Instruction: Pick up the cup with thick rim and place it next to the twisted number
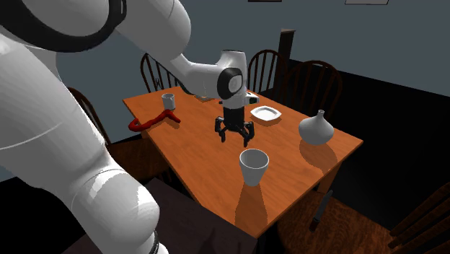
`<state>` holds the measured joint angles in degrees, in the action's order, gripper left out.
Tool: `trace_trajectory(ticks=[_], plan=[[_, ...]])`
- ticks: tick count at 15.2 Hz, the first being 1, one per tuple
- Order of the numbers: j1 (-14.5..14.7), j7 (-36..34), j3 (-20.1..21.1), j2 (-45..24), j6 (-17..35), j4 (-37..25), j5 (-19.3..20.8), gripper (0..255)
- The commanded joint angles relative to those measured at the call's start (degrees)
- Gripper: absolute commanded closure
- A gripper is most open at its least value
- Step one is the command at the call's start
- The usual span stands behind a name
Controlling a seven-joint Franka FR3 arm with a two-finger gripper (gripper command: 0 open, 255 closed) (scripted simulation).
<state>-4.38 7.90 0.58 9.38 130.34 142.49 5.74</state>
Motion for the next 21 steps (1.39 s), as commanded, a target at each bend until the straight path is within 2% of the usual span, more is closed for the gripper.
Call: trace_trajectory(ticks=[1, 4, 11, 19, 20, 21], plan=[[-0.5, -0.1, -0.3, -4.8, 3.1, -1.6, 0.5, 0], [-0.9, -0.5, -0.8, -11.1, 7.1, -3.7, 1.2, 0], [-1.2, -1.0, -1.1, -15.4, 12.7, -2.4, 2.0, 0], [-1.2, -1.1, -1.1, -15.8, 13.1, -2.4, 2.1, 0], [-1.2, -1.1, -1.1, -15.8, 13.1, -2.4, 2.1, 255], [-1.2, -1.1, -1.1, -15.8, 13.1, -2.4, 2.1, 255]])
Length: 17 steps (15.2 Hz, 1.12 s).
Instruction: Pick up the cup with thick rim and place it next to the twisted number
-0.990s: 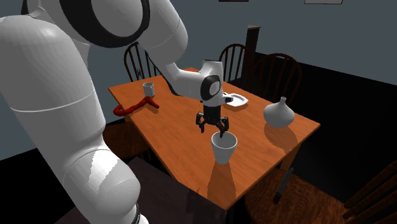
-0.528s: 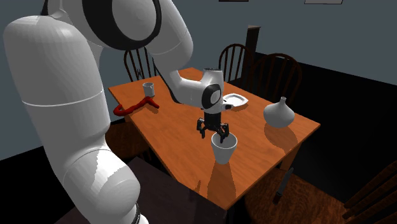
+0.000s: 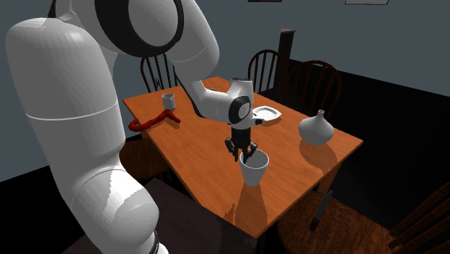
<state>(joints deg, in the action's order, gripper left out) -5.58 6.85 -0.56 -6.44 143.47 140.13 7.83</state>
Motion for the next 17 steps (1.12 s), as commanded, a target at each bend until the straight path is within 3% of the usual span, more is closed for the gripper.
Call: trace_trajectory(ticks=[1, 8, 17], plan=[[0.0, 0.0, 0.0, 0.0, 0.0, 0.0, 0.0, 255], [0.0, 0.0, 0.0, 0.0, 0.0, 0.0, 0.0, 255], [0.1, 1.1, 0.2, 5.9, -7.1, -1.2, -1.0, 255]])
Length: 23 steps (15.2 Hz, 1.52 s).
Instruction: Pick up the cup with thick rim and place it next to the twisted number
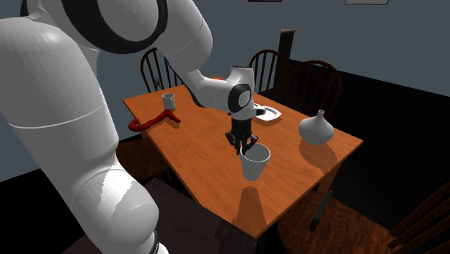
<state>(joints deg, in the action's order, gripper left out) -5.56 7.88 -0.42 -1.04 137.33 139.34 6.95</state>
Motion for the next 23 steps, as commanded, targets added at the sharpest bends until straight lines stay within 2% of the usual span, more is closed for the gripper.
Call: trace_trajectory(ticks=[1, 23], plan=[[0.1, 0.2, 0.1, 1.1, -1.7, -0.6, -0.2, 255], [0.3, 2.1, 0.2, 11.1, -19.3, -8.2, -1.6, 255]])
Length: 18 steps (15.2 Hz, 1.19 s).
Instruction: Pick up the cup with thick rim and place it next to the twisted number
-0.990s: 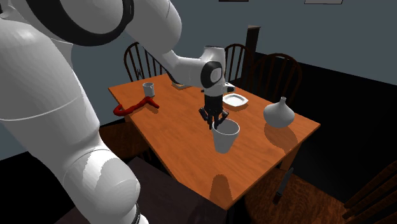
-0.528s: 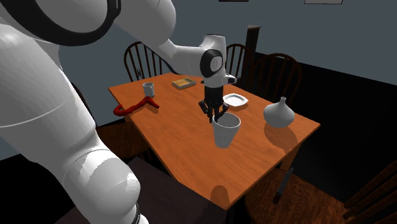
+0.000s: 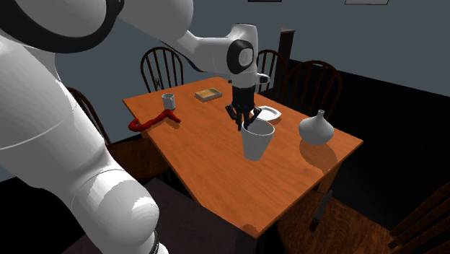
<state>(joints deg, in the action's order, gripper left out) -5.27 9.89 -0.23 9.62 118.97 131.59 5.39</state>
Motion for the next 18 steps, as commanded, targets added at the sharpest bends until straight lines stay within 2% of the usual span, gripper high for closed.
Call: trace_trajectory(ticks=[1, 8, 18], plan=[[0.0, 0.1, 0.0, 0.8, -1.7, -1.0, -0.1, 255], [0.1, 0.5, 0.1, 2.4, -6.6, -4.2, -0.3, 255], [6.0, -12.5, 7.9, -6.0, -8.7, -13.8, -1.8, 255]])
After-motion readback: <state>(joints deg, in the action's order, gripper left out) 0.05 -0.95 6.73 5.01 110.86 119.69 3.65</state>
